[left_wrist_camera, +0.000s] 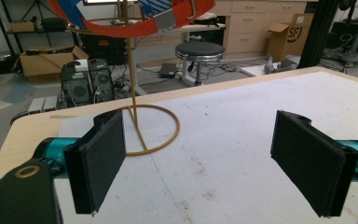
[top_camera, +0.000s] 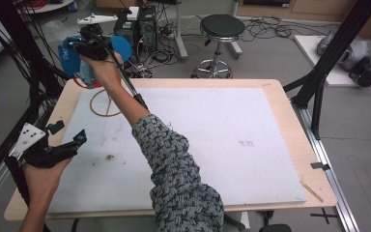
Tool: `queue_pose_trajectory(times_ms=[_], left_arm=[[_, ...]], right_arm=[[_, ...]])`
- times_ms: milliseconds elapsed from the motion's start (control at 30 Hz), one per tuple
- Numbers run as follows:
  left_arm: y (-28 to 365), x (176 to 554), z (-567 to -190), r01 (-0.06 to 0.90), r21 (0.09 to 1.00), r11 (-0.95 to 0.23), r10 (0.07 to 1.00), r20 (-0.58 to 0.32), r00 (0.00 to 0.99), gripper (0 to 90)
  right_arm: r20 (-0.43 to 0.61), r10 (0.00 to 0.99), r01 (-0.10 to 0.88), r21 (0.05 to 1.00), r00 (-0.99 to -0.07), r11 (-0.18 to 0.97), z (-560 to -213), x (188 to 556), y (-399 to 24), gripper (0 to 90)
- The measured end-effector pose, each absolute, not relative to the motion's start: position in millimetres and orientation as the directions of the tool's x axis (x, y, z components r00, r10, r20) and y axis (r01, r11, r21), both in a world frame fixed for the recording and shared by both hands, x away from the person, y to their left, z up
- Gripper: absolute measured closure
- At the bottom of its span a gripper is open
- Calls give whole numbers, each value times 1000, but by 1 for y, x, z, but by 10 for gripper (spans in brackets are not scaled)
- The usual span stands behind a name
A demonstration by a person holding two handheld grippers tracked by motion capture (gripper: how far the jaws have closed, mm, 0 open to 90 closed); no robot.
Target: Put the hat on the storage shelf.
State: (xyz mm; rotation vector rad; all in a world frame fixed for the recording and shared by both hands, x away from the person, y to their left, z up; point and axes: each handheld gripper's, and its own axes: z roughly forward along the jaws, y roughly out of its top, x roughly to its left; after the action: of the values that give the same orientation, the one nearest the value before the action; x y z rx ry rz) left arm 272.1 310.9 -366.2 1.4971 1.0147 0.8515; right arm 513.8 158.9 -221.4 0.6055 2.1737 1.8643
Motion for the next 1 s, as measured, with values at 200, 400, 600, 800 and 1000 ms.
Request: queue_pose_trajectory(times_ms=[200,400,600,800,1000], left_arm=[[309,272,-366,150,987,-49,924,-12,382,181],[311,272,-366,149,988,-49,925,-12,379,182],[311,271,-366,151,987,-48,925,-13,380,181],[308,272,-367,155,986,-54,921,-10,388,182],[309,272,-367,154,987,-49,924,-13,383,182]], right_arm=[[89,455,171,975,-886,143,-228,517,162,885],[80,471,176,971,-879,164,-235,523,165,876],[55,510,175,966,-858,190,-240,529,163,845],[62,531,187,965,-845,185,-241,532,160,813],[51,546,189,962,-836,198,-244,534,159,758]])
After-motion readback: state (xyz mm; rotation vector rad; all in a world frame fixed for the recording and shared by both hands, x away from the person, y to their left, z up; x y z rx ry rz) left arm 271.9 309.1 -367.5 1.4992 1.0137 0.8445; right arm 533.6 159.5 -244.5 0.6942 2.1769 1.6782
